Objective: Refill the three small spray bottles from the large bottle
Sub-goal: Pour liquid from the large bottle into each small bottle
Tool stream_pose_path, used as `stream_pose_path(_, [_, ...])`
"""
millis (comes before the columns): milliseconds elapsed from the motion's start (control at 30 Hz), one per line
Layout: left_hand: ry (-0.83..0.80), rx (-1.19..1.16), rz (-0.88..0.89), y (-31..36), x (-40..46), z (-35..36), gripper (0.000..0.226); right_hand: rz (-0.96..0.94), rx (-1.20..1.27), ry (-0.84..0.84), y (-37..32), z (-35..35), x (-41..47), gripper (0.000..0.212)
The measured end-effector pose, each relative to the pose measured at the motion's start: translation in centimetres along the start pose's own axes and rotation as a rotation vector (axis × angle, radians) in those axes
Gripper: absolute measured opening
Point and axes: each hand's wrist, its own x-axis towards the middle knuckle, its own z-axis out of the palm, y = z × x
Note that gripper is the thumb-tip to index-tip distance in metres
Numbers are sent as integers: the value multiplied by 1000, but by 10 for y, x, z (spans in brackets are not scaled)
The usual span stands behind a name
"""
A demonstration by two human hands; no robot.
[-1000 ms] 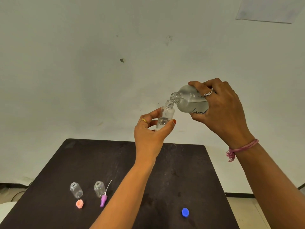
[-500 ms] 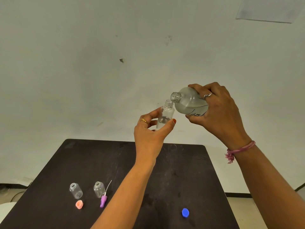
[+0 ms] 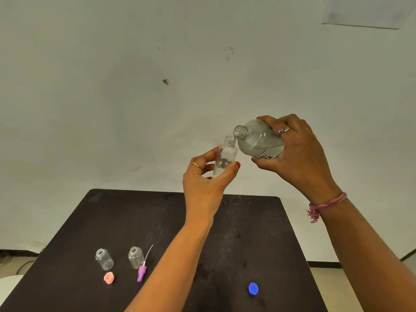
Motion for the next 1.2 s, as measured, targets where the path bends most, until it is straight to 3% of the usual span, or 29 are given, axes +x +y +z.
stream_pose_path(1200, [-1, 26, -10, -4, 3, 2, 40, -153, -164, 92, 1, -8, 8, 76])
